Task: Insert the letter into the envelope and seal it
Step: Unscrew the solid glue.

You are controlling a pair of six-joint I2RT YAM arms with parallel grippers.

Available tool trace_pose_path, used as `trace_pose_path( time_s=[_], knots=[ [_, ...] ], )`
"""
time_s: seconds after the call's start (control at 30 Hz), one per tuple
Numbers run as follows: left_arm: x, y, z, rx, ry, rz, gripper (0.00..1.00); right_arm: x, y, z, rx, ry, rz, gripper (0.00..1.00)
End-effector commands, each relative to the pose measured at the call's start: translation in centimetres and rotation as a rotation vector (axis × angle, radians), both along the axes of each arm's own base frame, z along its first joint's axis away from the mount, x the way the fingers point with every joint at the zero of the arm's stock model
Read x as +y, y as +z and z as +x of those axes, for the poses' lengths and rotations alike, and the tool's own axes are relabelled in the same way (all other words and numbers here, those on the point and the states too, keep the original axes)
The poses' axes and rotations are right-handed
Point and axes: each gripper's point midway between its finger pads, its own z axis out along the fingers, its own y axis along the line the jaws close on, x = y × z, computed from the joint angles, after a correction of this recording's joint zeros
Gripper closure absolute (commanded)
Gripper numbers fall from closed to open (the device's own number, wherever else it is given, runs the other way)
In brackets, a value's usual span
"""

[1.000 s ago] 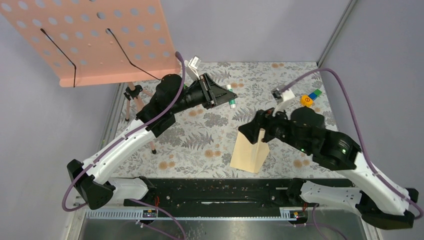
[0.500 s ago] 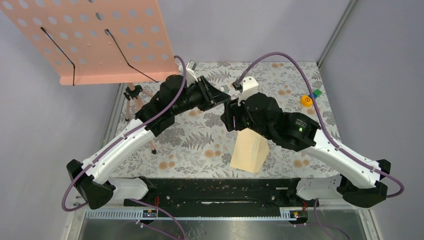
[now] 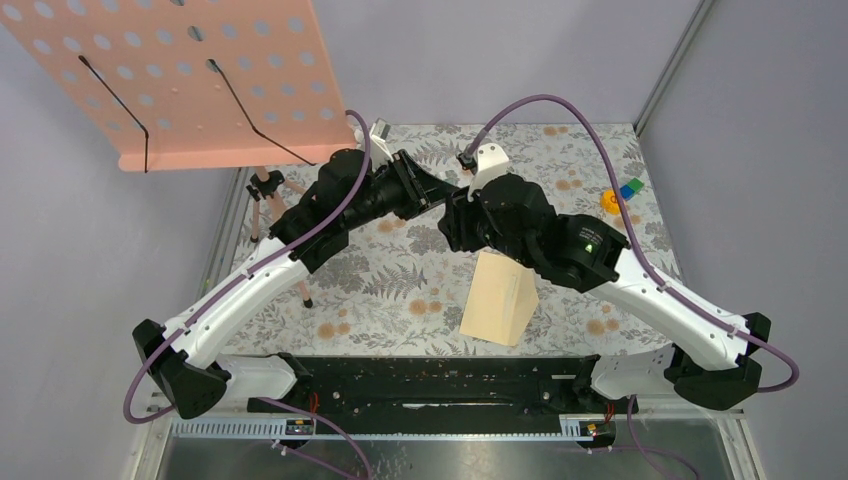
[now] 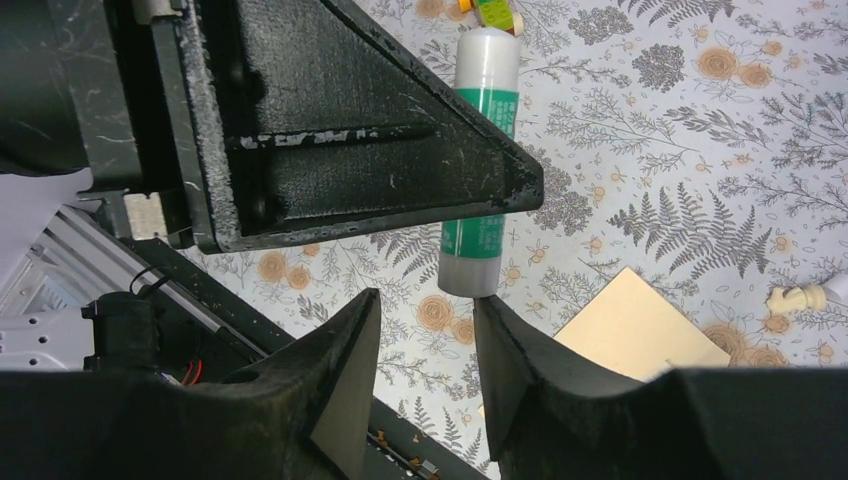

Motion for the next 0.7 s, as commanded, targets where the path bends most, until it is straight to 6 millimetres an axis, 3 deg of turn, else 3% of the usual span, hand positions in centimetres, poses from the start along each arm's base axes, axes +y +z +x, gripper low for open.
trace_pose_path(
  time_s=[0.0,0.17,0.3,0.4,0.57,0.67],
  knots=[
    [0.5,3.1,-0.5,-0.071,0.002,-0.074,1.0,0.3,2.5,0.8,-0.03,-0.017,0.08,0.57],
    [0.6,3.2,-0.6,-0.079,-0.002,-0.075,1.0,0.2,2.5,1.2,-0.024,-0.019,0.085,0.67],
    [0.5,3.5,-0.7,-0.088,-0.011,-0.071,1.0,0.0,2.4,1.8,-0.013,-0.024,0.101,0.68],
    [0.4,3.3,-0.8,-0.102,-0.028,-0.058,1.0,0.1,2.6,1.7,-0.01,-0.003,0.139,0.8],
    [-1.0,4.4,-2.6,-0.178,-0.184,-0.094,1.0,0.3,3.7,0.5,0.062,0.148,0.414,1.0],
    [-1.7,5.4,-4.1,-0.232,-0.281,-0.156,1.0,0.2,3.9,-0.6,0.076,0.232,0.497,1.0]
  ],
)
